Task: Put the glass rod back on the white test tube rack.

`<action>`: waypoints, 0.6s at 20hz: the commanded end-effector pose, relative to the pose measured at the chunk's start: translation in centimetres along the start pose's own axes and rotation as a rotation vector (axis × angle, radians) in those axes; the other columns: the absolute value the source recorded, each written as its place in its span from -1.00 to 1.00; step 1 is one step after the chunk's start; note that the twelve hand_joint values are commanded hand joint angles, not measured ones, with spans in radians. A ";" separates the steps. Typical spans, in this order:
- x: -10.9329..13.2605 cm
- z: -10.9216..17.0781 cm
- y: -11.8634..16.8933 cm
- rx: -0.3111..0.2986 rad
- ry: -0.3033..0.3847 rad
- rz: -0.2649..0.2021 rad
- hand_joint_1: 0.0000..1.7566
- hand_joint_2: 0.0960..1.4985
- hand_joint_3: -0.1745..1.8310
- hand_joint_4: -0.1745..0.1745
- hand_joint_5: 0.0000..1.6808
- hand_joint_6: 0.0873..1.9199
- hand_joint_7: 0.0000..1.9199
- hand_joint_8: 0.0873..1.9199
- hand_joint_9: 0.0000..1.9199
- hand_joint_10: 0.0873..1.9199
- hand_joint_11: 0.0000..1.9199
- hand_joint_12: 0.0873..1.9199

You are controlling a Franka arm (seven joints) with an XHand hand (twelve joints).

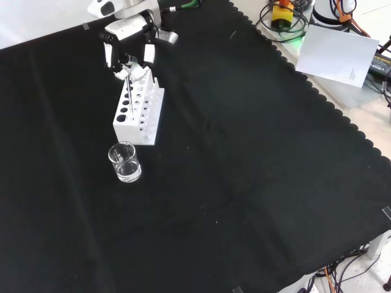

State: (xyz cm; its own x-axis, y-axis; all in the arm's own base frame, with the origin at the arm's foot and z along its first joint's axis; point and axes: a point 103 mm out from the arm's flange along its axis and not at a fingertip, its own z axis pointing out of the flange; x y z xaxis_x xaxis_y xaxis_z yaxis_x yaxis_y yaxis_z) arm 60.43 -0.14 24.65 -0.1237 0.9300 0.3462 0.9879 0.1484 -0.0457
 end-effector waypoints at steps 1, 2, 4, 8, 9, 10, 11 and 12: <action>0.3 -0.7 -0.4 -0.001 -0.031 -0.008 0.56 -0.60 0.14 -1.00 -0.13 -0.05 0.06 -0.19 0.82 -0.14 0.98 -0.01; 0.4 -0.9 -0.4 -0.004 -0.032 -0.010 0.57 -0.62 0.15 -1.00 -0.18 -0.05 0.04 -0.20 0.83 -0.14 0.99 0.04; 0.4 -1.2 -0.5 -0.008 -0.034 -0.011 0.58 -0.63 0.16 -1.00 -0.22 -0.04 0.01 -0.20 0.84 -0.14 1.00 0.12; -0.1 -1.7 -0.7 -0.010 -0.037 -0.001 0.58 -0.64 0.16 -1.00 -0.24 -0.05 -0.01 -0.21 0.85 -0.14 1.00 0.20; -0.2 -1.9 -0.7 -0.009 -0.037 0.002 0.58 -0.64 0.16 -1.00 -0.24 -0.05 -0.02 -0.21 0.86 -0.15 1.00 0.20; -0.2 -1.9 -0.8 -0.010 -0.041 0.004 0.58 -0.63 0.16 -1.00 -0.24 -0.05 -0.02 -0.22 0.86 -0.15 1.00 0.21; -0.2 -1.9 -0.8 -0.010 -0.042 0.005 0.58 -0.63 0.16 -1.00 -0.23 -0.05 -0.02 -0.22 0.86 -0.15 1.00 0.22; -0.2 -1.9 -0.8 -0.011 -0.041 0.004 0.58 -0.63 0.16 -1.00 -0.23 -0.05 -0.02 -0.22 0.86 -0.15 1.00 0.22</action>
State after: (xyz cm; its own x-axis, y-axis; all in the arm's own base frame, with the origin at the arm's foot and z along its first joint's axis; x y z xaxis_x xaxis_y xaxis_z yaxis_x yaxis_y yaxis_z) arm 59.93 -0.94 26.34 -0.1257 0.9426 0.3094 0.9889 0.1441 -0.0373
